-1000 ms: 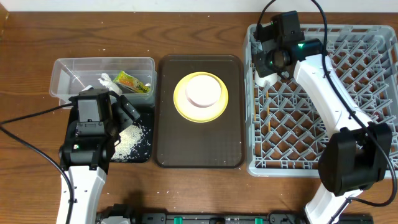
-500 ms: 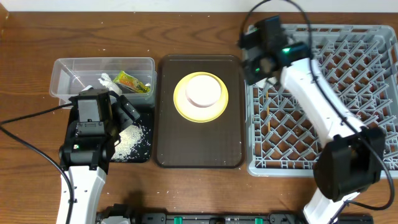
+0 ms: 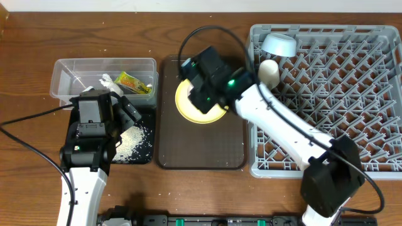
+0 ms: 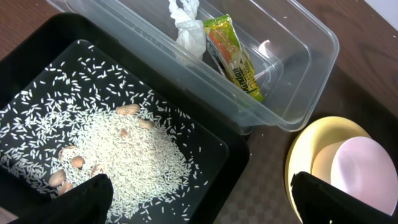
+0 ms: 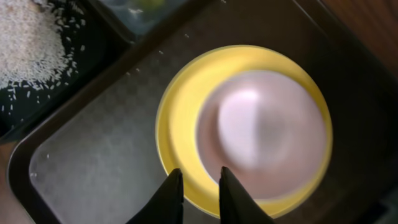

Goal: Sort waste into correct bins and load items into the dishwasher rack
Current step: 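Move the right gripper left and lower it over the pink plate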

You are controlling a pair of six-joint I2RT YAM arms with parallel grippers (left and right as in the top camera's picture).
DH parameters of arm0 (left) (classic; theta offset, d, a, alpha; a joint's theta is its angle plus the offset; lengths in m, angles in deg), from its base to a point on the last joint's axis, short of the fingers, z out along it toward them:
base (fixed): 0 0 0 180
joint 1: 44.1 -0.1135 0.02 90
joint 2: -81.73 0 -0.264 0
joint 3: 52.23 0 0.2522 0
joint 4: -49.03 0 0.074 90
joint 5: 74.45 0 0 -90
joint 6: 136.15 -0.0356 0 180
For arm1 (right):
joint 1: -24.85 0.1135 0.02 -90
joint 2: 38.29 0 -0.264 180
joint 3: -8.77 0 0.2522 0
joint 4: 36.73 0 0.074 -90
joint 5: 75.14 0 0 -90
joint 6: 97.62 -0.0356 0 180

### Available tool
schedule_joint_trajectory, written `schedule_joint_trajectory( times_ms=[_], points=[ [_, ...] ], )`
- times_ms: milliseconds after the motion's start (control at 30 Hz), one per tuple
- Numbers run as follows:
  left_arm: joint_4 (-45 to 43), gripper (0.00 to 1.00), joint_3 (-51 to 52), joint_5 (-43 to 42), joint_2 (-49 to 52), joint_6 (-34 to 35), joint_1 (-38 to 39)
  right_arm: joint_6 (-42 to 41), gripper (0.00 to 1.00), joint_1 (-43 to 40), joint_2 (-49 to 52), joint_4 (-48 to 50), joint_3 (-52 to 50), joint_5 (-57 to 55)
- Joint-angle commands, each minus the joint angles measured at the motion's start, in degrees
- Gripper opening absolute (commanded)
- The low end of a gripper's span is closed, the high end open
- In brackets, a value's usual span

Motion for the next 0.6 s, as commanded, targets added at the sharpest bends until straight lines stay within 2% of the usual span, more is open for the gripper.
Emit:
schedule_joint_trajectory(
  times_ms=[0, 133, 333, 567],
  points=[
    [0.09, 0.95, -0.83, 0.66, 0.04, -0.28, -0.24, -0.33, 0.21, 1.60, 1.05, 2.91, -3.30, -5.01],
    [0.09, 0.95, -0.83, 0.66, 0.04, -0.28, -0.24, 0.09, 0.21, 2.03, 1.64, 9.38, -8.17, -6.25],
    [0.07, 0.95, -0.83, 0.66, 0.04, -0.28, -0.24, 0.04, 0.27, 1.92, 1.66, 17.40, -14.60, -6.16],
    [0.07, 0.95, -0.83, 0.68, 0.04, -0.31, -0.24, 0.07, 0.26, 1.92, 1.68, 20.98, -18.53, -6.16]
  ],
)
